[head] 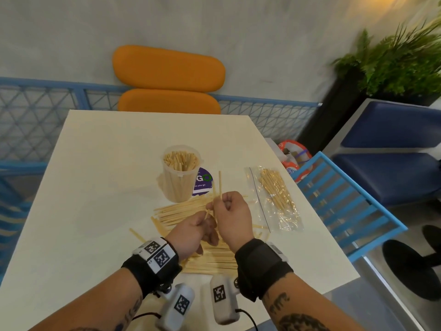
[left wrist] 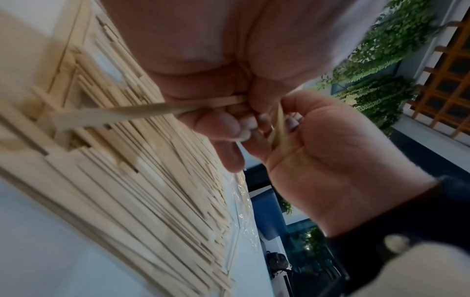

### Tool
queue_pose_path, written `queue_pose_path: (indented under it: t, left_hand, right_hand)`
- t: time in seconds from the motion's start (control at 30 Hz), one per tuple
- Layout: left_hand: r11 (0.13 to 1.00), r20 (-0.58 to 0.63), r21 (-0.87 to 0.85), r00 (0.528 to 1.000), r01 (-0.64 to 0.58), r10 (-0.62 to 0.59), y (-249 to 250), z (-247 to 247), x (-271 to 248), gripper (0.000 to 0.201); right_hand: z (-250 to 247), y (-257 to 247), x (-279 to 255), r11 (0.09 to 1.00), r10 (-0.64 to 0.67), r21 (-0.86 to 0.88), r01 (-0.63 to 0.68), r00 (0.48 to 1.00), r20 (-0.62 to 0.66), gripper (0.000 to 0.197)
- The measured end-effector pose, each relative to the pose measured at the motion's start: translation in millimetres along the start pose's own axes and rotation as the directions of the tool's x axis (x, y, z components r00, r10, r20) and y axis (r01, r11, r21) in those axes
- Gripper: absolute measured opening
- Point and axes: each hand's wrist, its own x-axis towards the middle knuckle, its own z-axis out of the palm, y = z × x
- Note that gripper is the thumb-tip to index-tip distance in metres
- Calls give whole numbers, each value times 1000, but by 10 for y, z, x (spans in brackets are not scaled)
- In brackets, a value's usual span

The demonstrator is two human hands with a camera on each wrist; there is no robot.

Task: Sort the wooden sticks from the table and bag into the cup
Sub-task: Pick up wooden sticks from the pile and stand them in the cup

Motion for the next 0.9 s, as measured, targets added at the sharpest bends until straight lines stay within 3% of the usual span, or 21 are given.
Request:
queue_pose_path:
  t: [0.17, 0.33, 0.5, 0.7, 0.9]
  left_hand:
    - [995, -35, -91, 999, 34, -37, -18, 39, 66, 25]
    - [943, -189, -326, 973, 65, -133, 29, -35, 152, 29]
    - [863, -223, -504, 962, 25, -158, 84, -13, 224, 28]
    - [878, -245, -479, 961, -6, -127, 29, 54, 229, 28]
    - [889, -337, -455, 934, -54, -117, -30, -50, 251, 34]
  right_hand:
    - [79, 52, -6, 996, 34, 86, -33, 999, 0, 6]
    - [68, 112, 78, 999, -4, 44, 7, 998, -66, 2]
    - [124, 195, 11, 999, 24, -46, -18, 991, 134, 15]
    - [85, 203, 17, 981, -12, -189, 52, 978, 209, 13]
    - [-57, 208, 22, 982, -25, -176, 69, 970, 241, 13]
